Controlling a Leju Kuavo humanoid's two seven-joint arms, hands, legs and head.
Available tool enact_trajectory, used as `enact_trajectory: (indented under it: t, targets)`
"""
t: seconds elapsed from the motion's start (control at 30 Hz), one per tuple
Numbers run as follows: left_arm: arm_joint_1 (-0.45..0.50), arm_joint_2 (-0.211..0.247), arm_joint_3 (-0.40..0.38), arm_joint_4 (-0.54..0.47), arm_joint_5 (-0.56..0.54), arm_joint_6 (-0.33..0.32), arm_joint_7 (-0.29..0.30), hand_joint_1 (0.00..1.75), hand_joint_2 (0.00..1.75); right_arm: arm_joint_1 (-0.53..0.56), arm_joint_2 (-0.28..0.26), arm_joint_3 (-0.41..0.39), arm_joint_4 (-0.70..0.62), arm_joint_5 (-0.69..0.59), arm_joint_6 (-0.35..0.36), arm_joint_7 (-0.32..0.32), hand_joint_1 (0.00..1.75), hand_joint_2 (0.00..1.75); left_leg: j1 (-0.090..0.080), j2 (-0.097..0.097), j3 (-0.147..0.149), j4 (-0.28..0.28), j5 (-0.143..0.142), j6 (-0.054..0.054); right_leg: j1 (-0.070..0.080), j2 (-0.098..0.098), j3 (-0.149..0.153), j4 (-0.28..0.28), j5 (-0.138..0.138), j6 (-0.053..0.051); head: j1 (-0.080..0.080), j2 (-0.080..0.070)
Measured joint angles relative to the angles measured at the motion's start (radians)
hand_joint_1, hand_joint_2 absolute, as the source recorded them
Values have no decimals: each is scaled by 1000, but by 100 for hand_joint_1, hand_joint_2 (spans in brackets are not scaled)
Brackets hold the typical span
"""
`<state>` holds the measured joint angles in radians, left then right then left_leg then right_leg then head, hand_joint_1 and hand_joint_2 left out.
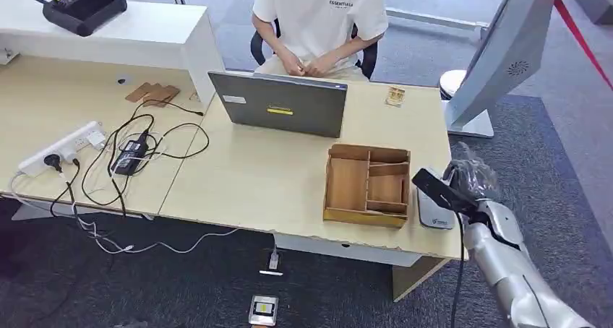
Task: Pass the card to the sensor for recognition and then transmit it.
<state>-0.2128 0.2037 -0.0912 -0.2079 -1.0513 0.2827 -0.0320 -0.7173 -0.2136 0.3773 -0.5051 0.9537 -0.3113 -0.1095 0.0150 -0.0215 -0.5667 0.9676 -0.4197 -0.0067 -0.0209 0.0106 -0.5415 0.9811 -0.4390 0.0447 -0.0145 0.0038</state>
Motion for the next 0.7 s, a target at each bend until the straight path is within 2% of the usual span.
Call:
enact_trajectory:
  t: [0.7]
  targets:
    - [-1,0,0,0,-11,0,2,0,0,41,18,0,0,-8,2,21,175,175,0,1,0,0,0,0,0,0,0,0,0,0,0,0]
